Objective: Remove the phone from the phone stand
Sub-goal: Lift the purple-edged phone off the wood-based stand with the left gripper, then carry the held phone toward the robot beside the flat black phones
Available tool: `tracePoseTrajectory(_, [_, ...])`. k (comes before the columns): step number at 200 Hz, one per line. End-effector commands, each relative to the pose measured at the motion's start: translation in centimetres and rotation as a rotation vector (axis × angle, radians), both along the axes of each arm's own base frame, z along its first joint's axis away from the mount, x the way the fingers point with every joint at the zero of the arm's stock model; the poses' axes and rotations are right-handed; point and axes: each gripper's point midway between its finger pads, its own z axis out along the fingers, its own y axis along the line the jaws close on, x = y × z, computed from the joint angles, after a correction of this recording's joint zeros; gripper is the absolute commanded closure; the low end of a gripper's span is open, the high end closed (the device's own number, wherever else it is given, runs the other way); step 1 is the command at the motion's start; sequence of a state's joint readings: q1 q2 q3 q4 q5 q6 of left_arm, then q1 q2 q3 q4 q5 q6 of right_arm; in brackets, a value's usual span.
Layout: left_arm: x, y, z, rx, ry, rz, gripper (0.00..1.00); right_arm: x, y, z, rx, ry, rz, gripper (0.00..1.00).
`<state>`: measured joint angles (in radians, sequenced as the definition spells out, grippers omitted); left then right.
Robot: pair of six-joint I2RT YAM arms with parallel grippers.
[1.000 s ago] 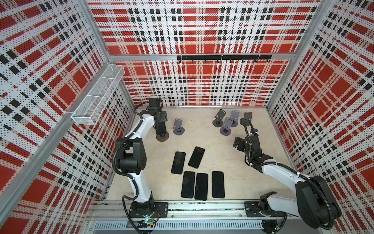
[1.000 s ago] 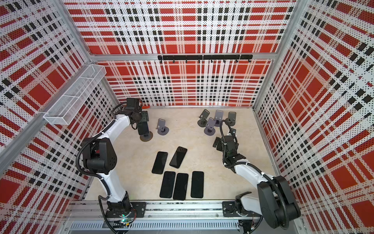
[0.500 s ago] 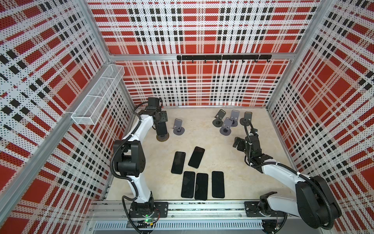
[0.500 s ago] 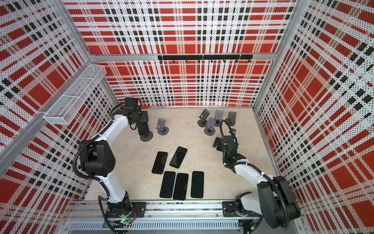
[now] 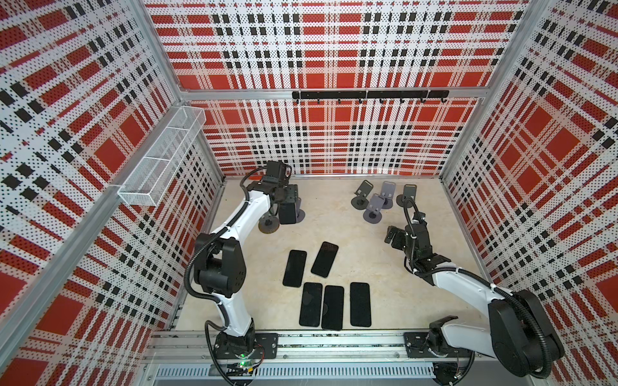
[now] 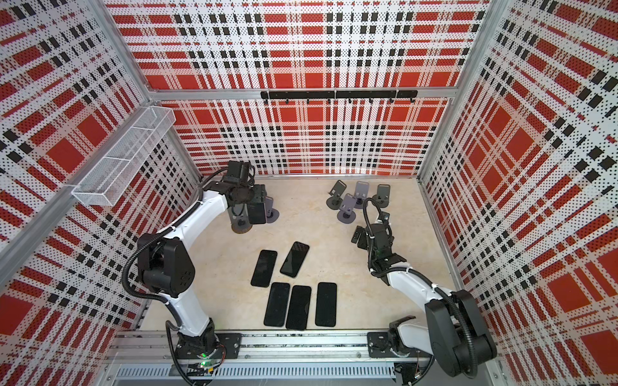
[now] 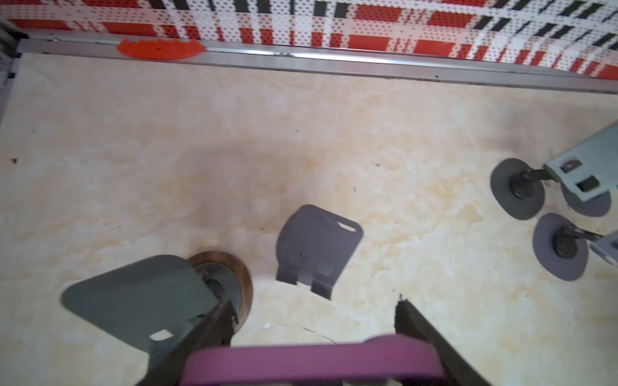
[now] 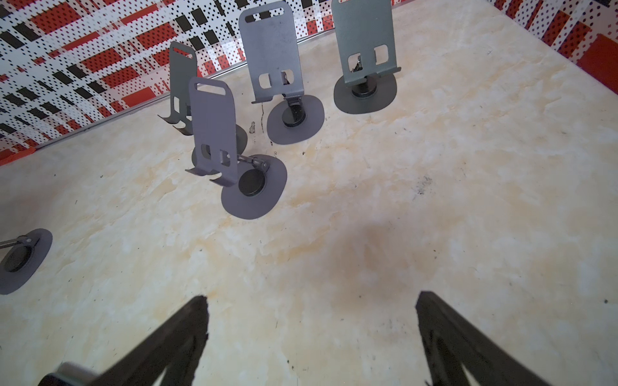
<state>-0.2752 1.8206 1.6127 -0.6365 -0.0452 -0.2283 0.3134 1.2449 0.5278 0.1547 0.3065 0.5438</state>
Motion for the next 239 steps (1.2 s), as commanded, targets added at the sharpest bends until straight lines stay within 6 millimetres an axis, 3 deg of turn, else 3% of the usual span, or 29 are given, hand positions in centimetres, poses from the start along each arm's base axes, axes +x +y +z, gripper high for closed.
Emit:
tracePoseTrajectory(1, [-0.4,-3.7,2.7,-0.073,-0.068,-0.073,0.50,0.4,0.0,1.6,0.037,-0.042,-0.012,0.00])
tracePoseTrajectory(55, [-2.0,-10.2,2.0,-0.169,-0.041,-0.192,0.50,0.4,-0.1,1.6,0.039,-0.037,-0.021,0.00])
tracePoseTrajectory(102, [-4.8,-15.7,-1.7,-0.156,0.047,-0.300,0.50,0.1,-0.7,2.1,0.032,-0.063,-0.043,0.00])
tracePoseTrajectory(146, [-9.1,-21.1,-4.8,-0.150,0.132,-0.425,0.52,0.1,-0.5,1.9,0.035,-0.057,-0.040,0.00])
tracePoseTrajectory(192, [-13.3,-24.5,-7.0,-0.137,0.198,-0.509,0.52,0.1,-0.8,2.0,0.030,-0.059,-0.049,0.00])
tracePoseTrajectory(239, [-15.1,-26.0,-9.7,-0.098,0.242,-0.535,0.51,-1.0,-1.6,3.6,0.050,-0.141,-0.082,0.00])
